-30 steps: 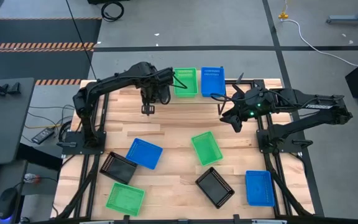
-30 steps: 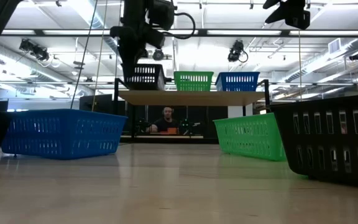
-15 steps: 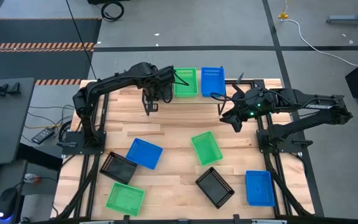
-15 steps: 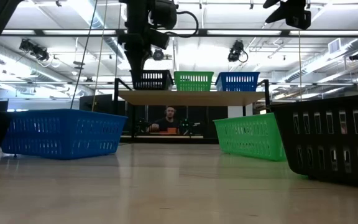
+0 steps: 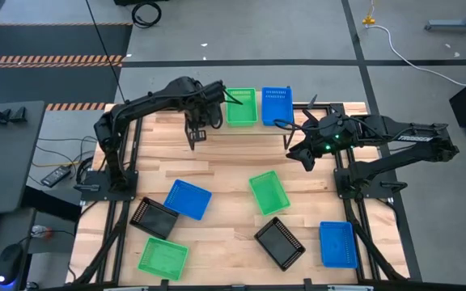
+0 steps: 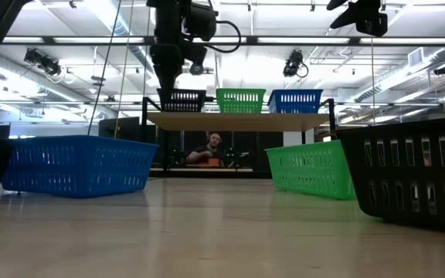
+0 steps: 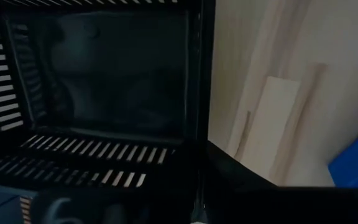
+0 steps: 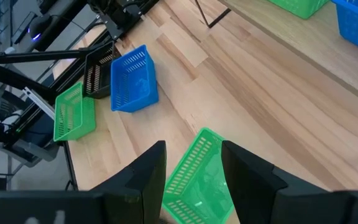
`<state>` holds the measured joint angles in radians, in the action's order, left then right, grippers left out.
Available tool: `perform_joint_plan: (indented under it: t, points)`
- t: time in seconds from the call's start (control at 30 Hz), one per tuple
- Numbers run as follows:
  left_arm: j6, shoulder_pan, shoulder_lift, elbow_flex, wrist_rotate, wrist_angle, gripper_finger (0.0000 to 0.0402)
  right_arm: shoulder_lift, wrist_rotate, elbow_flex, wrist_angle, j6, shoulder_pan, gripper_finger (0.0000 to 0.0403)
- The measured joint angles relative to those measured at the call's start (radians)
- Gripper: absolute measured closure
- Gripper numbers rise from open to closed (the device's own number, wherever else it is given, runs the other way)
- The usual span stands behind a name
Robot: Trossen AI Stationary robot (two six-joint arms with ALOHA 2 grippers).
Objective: Stack baskets on shelf by color
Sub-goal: Put the top black basket on the shelf
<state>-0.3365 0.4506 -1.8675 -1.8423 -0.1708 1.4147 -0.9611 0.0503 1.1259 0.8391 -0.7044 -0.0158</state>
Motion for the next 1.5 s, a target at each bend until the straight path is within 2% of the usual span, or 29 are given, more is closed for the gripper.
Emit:
perform_joint_plan:
  t: [0.2,0.53,0.7,1.1,1.5]
  points:
    - [-0.038,-0.017,0.0,0.0,0.011,0.0,0.037,0.0,0.0,0.0,0.0,0.0,0.0,0.0241]
    - [-0.018,-0.01,0.0,0.0,0.003,0.013,0.0367,0.0,-0.018,0.0,0.0,-0.009,0.0,0.0241]
    - [-0.049,-0.009,0.0,0.0,-0.055,0.013,0.0347,0.0,-0.018,0.0,0.0,-0.011,0.0,0.0241]
    - [-0.117,-0.01,0.0,0.0,-0.076,-0.012,0.0296,0.0,-0.018,0.0,0.0,-0.011,0.0,0.0241]
    - [-0.192,-0.009,0.0,0.0,-0.098,-0.018,0.0306,0.0,-0.018,0.0,0.0,-0.022,0.0,0.0241]
